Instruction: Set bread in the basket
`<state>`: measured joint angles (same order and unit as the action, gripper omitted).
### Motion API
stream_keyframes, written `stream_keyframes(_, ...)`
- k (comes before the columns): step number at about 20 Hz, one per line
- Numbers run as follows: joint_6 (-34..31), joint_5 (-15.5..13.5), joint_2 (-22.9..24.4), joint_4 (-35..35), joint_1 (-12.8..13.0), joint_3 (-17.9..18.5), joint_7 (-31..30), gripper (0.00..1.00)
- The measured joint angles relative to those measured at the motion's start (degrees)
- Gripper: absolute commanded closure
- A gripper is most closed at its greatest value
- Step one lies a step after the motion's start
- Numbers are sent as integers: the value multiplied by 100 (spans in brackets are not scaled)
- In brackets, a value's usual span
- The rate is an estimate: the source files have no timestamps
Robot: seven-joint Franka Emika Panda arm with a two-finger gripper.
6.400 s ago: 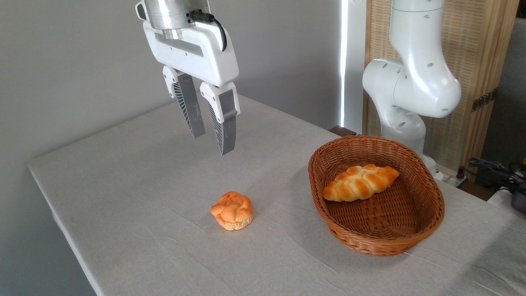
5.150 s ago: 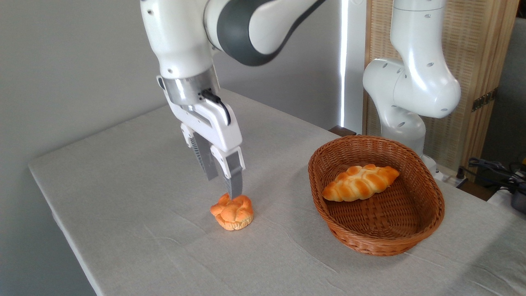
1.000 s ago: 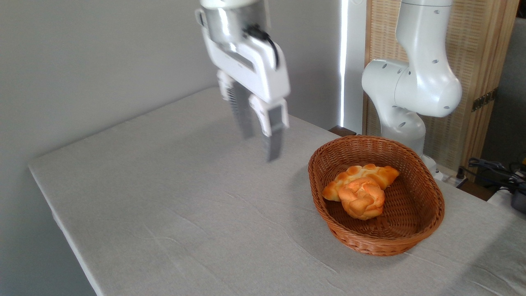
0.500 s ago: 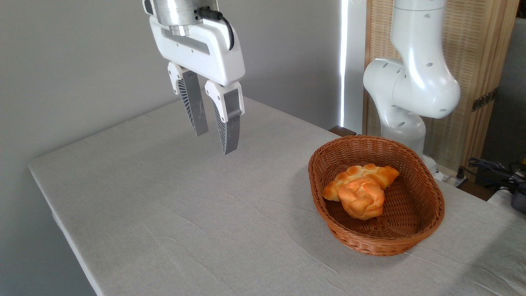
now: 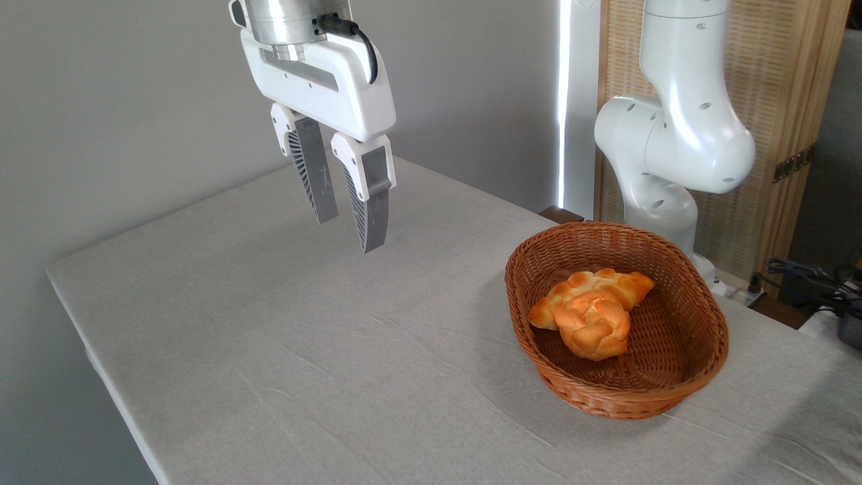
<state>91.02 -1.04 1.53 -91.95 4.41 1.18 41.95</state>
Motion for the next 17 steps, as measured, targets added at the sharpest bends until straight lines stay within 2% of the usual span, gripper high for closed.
stream_keyframes(17,0,0,-5,0,-136,-45,0,0)
